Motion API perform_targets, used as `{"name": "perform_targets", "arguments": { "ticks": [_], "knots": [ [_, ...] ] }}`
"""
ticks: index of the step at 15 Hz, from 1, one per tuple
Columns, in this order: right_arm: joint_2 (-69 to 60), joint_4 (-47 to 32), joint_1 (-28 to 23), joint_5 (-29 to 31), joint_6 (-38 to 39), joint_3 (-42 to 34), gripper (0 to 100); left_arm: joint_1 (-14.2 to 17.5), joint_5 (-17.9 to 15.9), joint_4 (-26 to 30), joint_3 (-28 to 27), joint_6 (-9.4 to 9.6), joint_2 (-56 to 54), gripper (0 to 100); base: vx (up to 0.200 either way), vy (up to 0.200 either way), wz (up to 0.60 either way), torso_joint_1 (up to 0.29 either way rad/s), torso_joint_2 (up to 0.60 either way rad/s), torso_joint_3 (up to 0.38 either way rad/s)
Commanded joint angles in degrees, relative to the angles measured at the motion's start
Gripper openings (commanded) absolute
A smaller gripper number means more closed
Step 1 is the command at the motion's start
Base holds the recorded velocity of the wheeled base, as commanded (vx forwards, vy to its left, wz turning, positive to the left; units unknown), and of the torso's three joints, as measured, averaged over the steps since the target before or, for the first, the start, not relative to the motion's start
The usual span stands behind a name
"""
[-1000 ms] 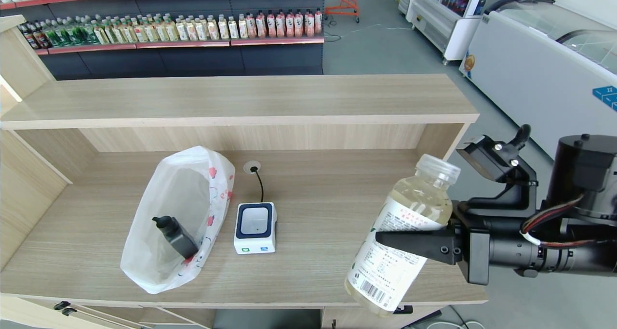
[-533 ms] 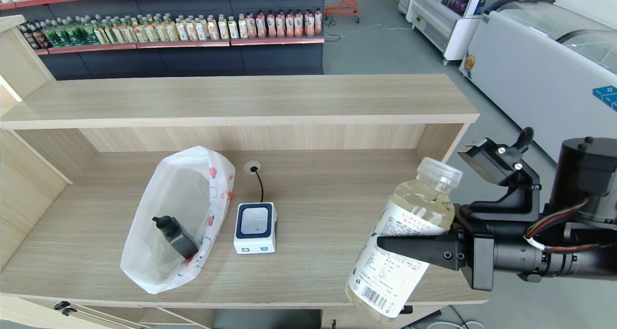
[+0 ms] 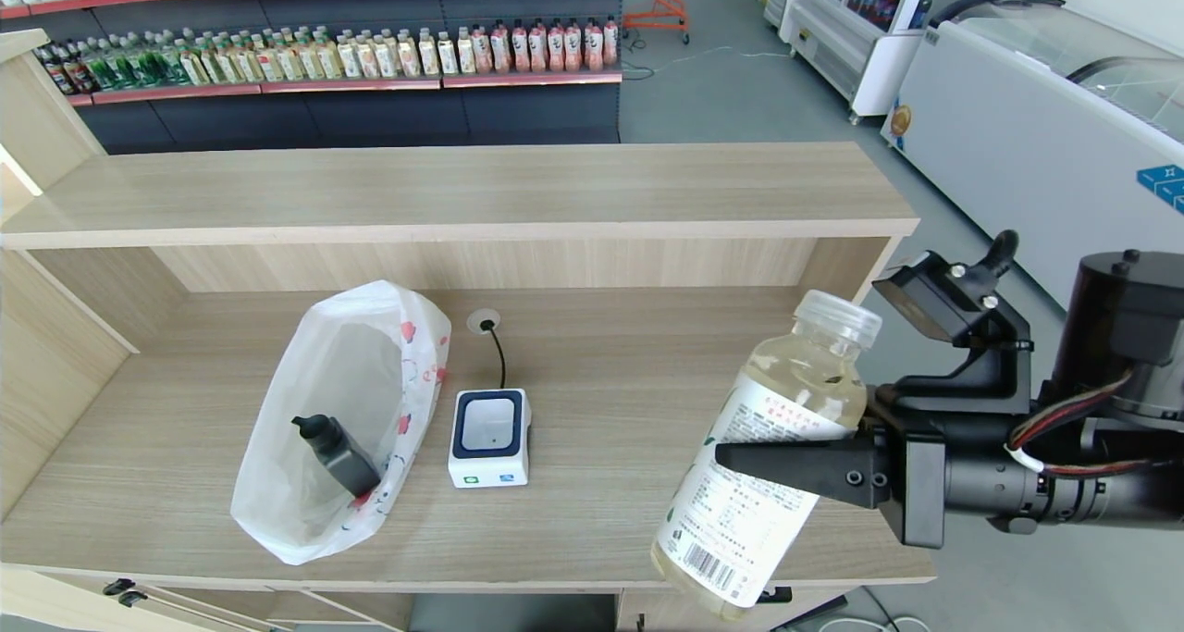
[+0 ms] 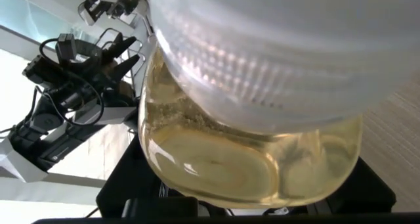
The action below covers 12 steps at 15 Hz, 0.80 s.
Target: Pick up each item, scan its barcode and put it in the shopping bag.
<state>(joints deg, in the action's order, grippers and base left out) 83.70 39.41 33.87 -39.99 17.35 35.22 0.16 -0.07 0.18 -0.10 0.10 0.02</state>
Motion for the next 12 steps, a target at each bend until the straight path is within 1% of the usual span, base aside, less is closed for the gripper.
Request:
{"name": "perform_targets", "arguments": {
  "ticks": [1, 7, 12],
  "knots": [
    [0.41, 0.14, 0.15, -0.01, -0.03, -0.24, 0, 0.02, -0.01, -0.01, 0.01, -0.01, -0.02, 100, 0.0, 0.0, 0.0, 0.0, 0.0, 0.0],
    [0.59, 0.23, 0.24, 0.26, -0.3, -0.41, 0, 0.02, -0.01, -0.01, 0.01, -0.01, -0.02, 100, 0.0, 0.0, 0.0, 0.0, 0.0, 0.0],
    [2.26, 3.48, 0.15, 0.52, -0.74, -0.85, 0, 0.02, -0.01, -0.01, 0.01, -0.01, -0.02, 100, 0.0, 0.0, 0.0, 0.0, 0.0, 0.0]
  ]
}}
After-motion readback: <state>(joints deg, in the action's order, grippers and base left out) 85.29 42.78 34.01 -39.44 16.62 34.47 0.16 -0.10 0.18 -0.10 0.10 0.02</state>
